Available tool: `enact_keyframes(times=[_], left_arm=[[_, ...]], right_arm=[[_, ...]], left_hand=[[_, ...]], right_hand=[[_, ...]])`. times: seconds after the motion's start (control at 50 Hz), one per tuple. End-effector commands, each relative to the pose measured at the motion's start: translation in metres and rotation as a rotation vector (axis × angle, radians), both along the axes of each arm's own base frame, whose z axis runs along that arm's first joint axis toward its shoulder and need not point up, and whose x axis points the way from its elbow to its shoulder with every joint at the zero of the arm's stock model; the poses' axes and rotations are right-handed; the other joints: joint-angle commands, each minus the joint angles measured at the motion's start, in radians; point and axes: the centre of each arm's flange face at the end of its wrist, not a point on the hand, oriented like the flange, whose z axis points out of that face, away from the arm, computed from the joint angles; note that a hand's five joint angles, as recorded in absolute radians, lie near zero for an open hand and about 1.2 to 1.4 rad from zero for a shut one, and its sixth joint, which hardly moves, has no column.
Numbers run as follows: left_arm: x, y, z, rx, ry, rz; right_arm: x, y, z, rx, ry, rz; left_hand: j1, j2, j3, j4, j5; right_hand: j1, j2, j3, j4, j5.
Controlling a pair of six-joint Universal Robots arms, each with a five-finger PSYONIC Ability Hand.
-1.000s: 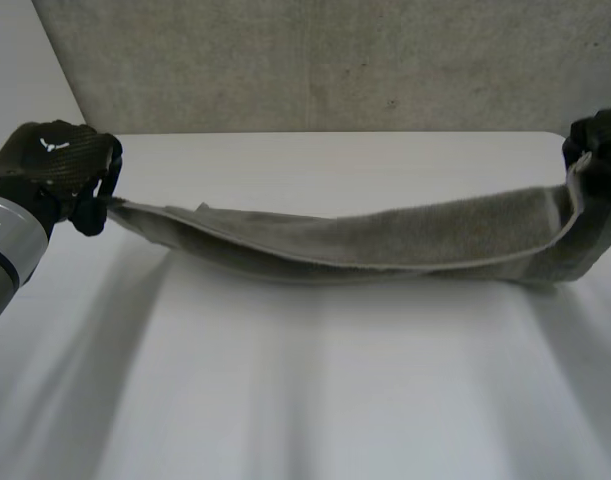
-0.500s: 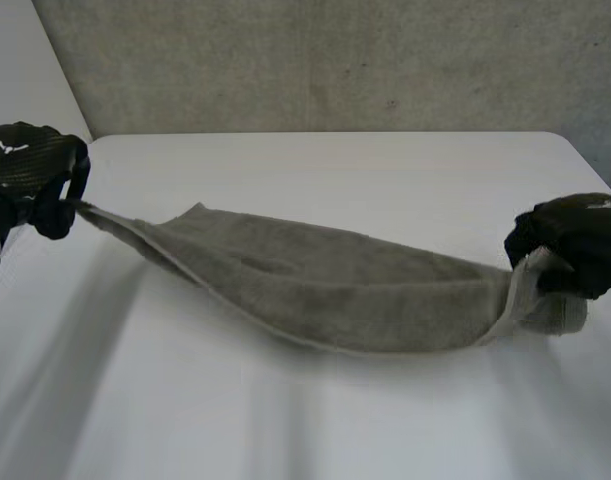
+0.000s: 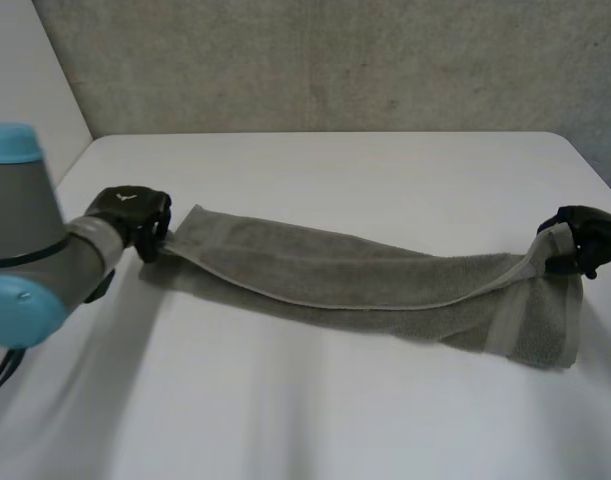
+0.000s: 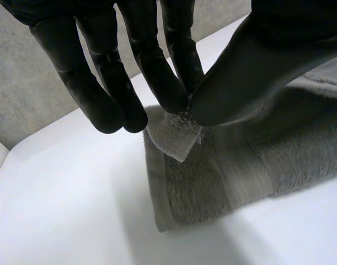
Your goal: Fold the towel.
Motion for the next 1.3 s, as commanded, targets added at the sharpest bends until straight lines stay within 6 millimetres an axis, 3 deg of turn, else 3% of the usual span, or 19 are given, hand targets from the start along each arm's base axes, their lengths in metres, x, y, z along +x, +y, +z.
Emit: enact_keyframes(times=[0.02,0.16,0.36,0.38,0.4,0.44,0.46,0.48,0.5,0.52,0.6,0.68,0.82,0.92,1.04,1.1,1.2,1.3], left_arm=[[-0.023,-0.03,-0.013,-0.042,-0.023,0.02],[-0.038,-0.068,-0.023,-0.074,-0.034,0.061],[-0.058,-0.083,-0.036,-0.07,-0.039,0.042],[-0.059,-0.085,-0.039,-0.072,-0.038,0.04],[-0.059,-0.085,-0.039,-0.072,-0.038,0.04],[-0.062,-0.088,-0.043,-0.082,-0.034,0.038],[-0.062,-0.088,-0.043,-0.082,-0.034,0.038],[-0.065,-0.088,-0.043,-0.088,-0.032,0.033],[-0.065,-0.088,-0.043,-0.088,-0.032,0.033],[-0.068,-0.087,-0.042,-0.092,-0.029,0.026],[-0.078,-0.08,-0.035,-0.108,-0.022,0.003],[-0.084,-0.075,-0.022,-0.132,-0.01,-0.011],[-0.083,-0.071,0.021,-0.207,0.028,-0.012],[-0.081,-0.064,0.035,-0.205,0.026,-0.014],[-0.075,-0.047,0.032,-0.087,-0.02,-0.04],[-0.074,-0.042,0.029,-0.057,-0.029,-0.053],[-0.067,-0.024,0.02,0.063,-0.05,-0.126],[-0.06,-0.011,0.01,0.122,-0.116,-0.202]], right_arm=[[0.002,-0.007,-0.018,0.024,0.032,-0.029],[-0.008,-0.02,-0.037,0.033,0.053,-0.11],[-0.003,-0.022,-0.049,0.059,0.054,-0.1],[-0.003,-0.023,-0.049,0.057,0.055,-0.1],[-0.003,-0.023,-0.049,0.057,0.055,-0.1],[-0.004,-0.025,-0.048,0.038,0.058,-0.1],[-0.004,-0.025,-0.048,0.038,0.058,-0.1],[-0.005,-0.027,-0.046,0.017,0.065,-0.101],[-0.005,-0.027,-0.046,0.017,0.065,-0.101],[-0.004,-0.028,-0.044,0.004,0.068,-0.101],[-0.005,-0.028,-0.032,-0.058,0.081,-0.103],[-0.007,-0.03,-0.018,-0.147,0.105,-0.119],[-0.011,-0.026,0.019,-0.328,0.164,-0.165],[-0.001,-0.015,0.027,-0.363,0.199,-0.114],[0.032,0.007,0.019,-0.409,0.352,0.058],[0.037,0.011,0.018,-0.414,0.388,0.093],[0.055,0.033,0.012,-0.302,0.431,0.218],[0.057,0.038,0.002,-0.177,0.422,0.269]], left_hand=[[-0.022,-0.124,-0.15,-0.128,-0.256],[-0.022,-0.124,-0.15,-0.128,-0.256],[-0.022,-0.124,-0.15,-0.128,-0.256],[-0.022,-0.124,-0.15,-0.128,-0.256],[-0.022,-0.124,-0.15,-0.128,-0.256],[-0.065,-0.167,-0.193,-0.172,-0.3],[-0.065,-0.168,-0.194,-0.172,-0.3],[-0.464,-0.566,-0.592,-0.57,-0.698],[-0.467,-0.57,-0.596,-0.574,-0.702],[-0.86,-0.962,-0.988,-0.967,-1.095],[-1.159,-1.262,-1.288,-1.266,-1.394],[-1.172,-1.274,-1.301,-1.279,-1.407],[-1.16,-1.263,-1.289,-1.267,-1.395],[-1.149,-1.251,-1.277,-1.256,-1.383],[-1.102,-1.204,-1.23,-1.209,-1.337],[-1.064,-1.166,-1.192,-1.17,-1.298],[-0.888,-0.99,-1.016,-0.994,-1.122],[-0.884,-0.987,-1.013,-0.991,-1.119]], right_hand=[[0.099,0.083,0.057,0.06,0.058],[0.099,0.083,0.057,0.06,0.058],[0.099,0.083,0.057,0.06,0.058],[-0.08,-0.096,-0.122,-0.119,-0.121],[-0.082,-0.098,-0.124,-0.12,-0.123],[-0.83,-0.846,-0.872,-0.868,-0.871],[-0.833,-0.85,-0.876,-0.872,-0.875],[-1.101,-1.117,-1.143,-1.139,-1.142],[-1.103,-1.12,-1.146,-1.142,-1.145],[-1.123,-1.139,-1.165,-1.161,-1.164],[-1.123,-1.139,-1.165,-1.161,-1.164],[-1.123,-1.139,-1.165,-1.161,-1.164],[-1.123,-1.139,-1.165,-1.161,-1.164],[-1.123,-1.139,-1.165,-1.161,-1.164],[-1.123,-1.139,-1.165,-1.161,-1.164],[-1.123,-1.139,-1.165,-1.161,-1.164],[-0.936,-0.953,-0.979,-0.975,-0.978],[-0.869,-0.885,-0.911,-0.908,-0.91]])
